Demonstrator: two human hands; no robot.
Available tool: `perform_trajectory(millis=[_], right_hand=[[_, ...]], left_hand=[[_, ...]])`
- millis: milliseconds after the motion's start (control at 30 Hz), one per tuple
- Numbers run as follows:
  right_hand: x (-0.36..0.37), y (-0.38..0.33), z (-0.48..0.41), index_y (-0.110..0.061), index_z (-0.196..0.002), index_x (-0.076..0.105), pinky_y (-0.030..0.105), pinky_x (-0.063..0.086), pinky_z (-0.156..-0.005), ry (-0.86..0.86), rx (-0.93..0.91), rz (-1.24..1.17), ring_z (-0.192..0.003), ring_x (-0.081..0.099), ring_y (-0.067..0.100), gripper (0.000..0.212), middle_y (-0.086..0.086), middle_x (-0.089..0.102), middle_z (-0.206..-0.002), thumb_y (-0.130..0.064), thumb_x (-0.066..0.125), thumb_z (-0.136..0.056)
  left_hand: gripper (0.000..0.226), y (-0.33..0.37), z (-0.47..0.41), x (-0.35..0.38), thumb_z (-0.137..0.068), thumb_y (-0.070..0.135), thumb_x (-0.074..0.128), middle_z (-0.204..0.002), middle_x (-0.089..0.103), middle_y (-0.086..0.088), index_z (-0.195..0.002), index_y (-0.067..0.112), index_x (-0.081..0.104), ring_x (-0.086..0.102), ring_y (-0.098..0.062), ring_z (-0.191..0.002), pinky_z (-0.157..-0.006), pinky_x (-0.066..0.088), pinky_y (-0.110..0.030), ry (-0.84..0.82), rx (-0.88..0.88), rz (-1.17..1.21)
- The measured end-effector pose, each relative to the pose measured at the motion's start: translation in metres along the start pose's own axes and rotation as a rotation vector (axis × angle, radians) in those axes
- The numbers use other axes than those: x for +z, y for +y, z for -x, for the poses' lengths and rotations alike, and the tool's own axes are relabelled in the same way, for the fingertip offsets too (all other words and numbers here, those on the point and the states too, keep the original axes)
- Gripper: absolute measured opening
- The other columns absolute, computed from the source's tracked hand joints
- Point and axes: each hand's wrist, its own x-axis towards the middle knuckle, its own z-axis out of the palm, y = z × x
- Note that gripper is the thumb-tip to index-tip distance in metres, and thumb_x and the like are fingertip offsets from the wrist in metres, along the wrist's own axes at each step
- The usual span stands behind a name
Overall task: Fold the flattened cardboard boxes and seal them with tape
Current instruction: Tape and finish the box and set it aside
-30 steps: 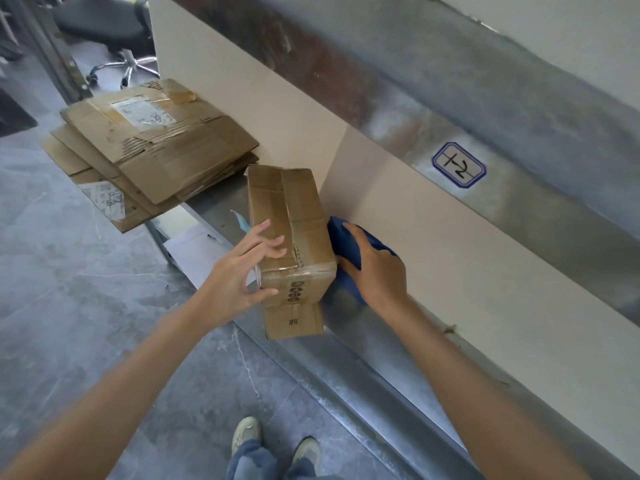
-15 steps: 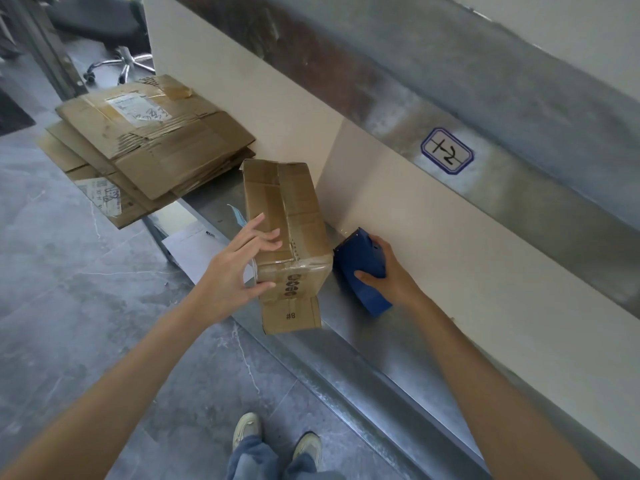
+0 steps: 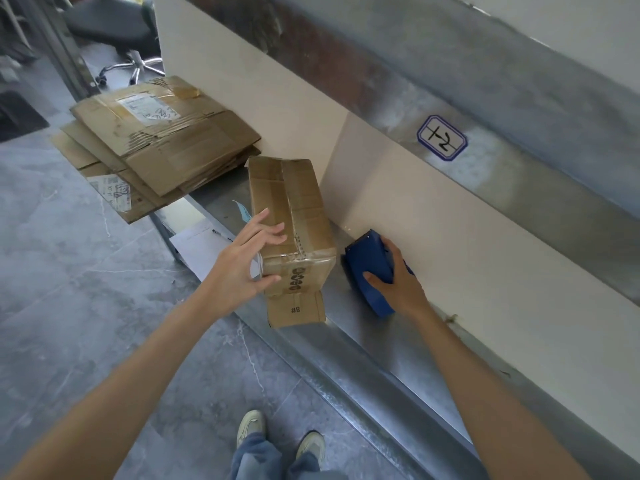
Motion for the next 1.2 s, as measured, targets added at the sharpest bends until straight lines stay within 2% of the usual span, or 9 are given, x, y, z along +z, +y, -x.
perform_trajectory(millis=[133, 200, 300, 400, 500, 733, 933, 1067, 1200], right_hand=[[0.009, -0.002, 0.005, -0.036, -0.148, 0.028, 0.035, 0.051, -0.069, 0.155, -0.029, 0.004, -0.079, 0.062, 0.02, 0.068, -0.007, 0.062, -0.106, -0.037, 0.067, -0.092], [0.012, 0.0, 0.007, -0.031, -0.142, 0.035, 0.031, 0.048, -0.063, 0.213, -0.053, -0.012, -0.08, 0.063, 0.022, 0.063, -0.006, 0.06, -0.092, -0.036, 0.071, -0.089], [0.012, 0.003, 0.007, -0.029, -0.139, 0.04, 0.031, 0.044, -0.073, 0.241, -0.062, -0.018, -0.097, 0.055, 0.02, 0.064, -0.001, 0.054, -0.117, -0.038, 0.075, -0.086], [0.009, 0.003, 0.008, -0.031, -0.139, 0.04, 0.025, 0.041, -0.064, 0.216, -0.067, -0.003, -0.093, 0.054, 0.019, 0.064, -0.001, 0.049, -0.115, -0.041, 0.074, -0.085], [0.002, 0.004, 0.012, -0.032, -0.141, 0.038, 0.032, 0.048, -0.067, 0.174, -0.08, 0.074, -0.095, 0.055, 0.022, 0.064, 0.001, 0.048, -0.112, -0.044, 0.071, -0.087], [-0.019, -0.01, 0.022, -0.035, -0.147, 0.033, 0.043, 0.052, -0.084, 0.173, -0.102, 0.137, -0.112, 0.049, 0.019, 0.069, 0.0, 0.049, -0.122, -0.05, 0.067, -0.089], [-0.011, -0.07, 0.021, -0.034, -0.142, 0.043, 0.029, 0.042, -0.097, 0.129, -0.479, 0.127, -0.125, 0.041, 0.006, 0.066, -0.013, 0.045, -0.136, -0.059, 0.066, -0.085], [0.008, -0.102, 0.013, -0.032, -0.141, 0.047, 0.03, 0.035, -0.104, 0.005, -0.641, 0.162, -0.128, 0.038, 0.005, 0.071, -0.014, 0.045, -0.141, -0.058, 0.072, -0.079], [0.013, -0.103, 0.003, -0.022, -0.124, 0.067, 0.03, 0.039, -0.1, 0.086, -0.692, 0.14, -0.119, 0.045, 0.01, 0.051, -0.008, 0.059, -0.126, -0.046, 0.077, -0.079]], left_hand=[[0.058, 0.0, 0.0, 0.001, -0.072, 0.007, 0.088, -0.144, 0.052, 0.008, -0.122, 0.014, 0.06, 0.02, -0.008, -0.151, -0.103, 0.046, -0.04, 0.008, 0.016, -0.004], [0.057, 0.0, 0.0, 0.001, -0.071, 0.007, 0.088, -0.144, 0.052, 0.007, -0.122, 0.013, 0.061, 0.02, -0.008, -0.151, -0.103, 0.046, -0.04, 0.012, 0.015, -0.008], [0.058, -0.002, 0.0, 0.003, -0.071, 0.007, 0.088, -0.144, 0.052, 0.008, -0.122, 0.013, 0.061, 0.02, -0.008, -0.151, -0.106, 0.045, -0.039, 0.019, 0.019, -0.025], [0.06, -0.004, 0.0, 0.003, -0.07, 0.01, 0.09, -0.143, 0.051, 0.01, -0.122, 0.014, 0.06, 0.02, -0.009, -0.151, -0.112, 0.037, -0.031, 0.031, 0.047, -0.078], [0.063, -0.004, 0.0, 0.003, -0.069, 0.015, 0.091, -0.143, 0.051, 0.012, -0.124, 0.017, 0.06, 0.02, -0.01, -0.152, -0.112, 0.03, -0.025, 0.051, 0.05, -0.133], [0.072, 0.0, 0.001, -0.001, -0.07, 0.039, 0.088, -0.145, 0.049, 0.015, -0.132, 0.023, 0.054, 0.023, -0.012, -0.15, -0.117, 0.029, -0.041, 0.05, 0.053, -0.219], [0.064, -0.001, 0.001, 0.0, -0.076, 0.059, 0.076, -0.144, 0.051, 0.017, -0.128, 0.024, 0.06, 0.025, -0.011, -0.15, -0.118, 0.017, -0.015, 0.076, 0.05, -0.163], [0.055, 0.0, -0.001, 0.0, -0.079, 0.053, 0.076, -0.14, 0.055, 0.016, -0.124, 0.024, 0.064, 0.03, -0.011, -0.148, -0.118, 0.02, -0.015, 0.104, 0.054, -0.176], [0.052, -0.002, -0.003, -0.005, -0.078, 0.048, 0.076, -0.134, 0.059, 0.013, -0.121, 0.02, 0.068, 0.038, -0.015, -0.144, -0.118, 0.025, -0.02, 0.091, 0.06, -0.211]])
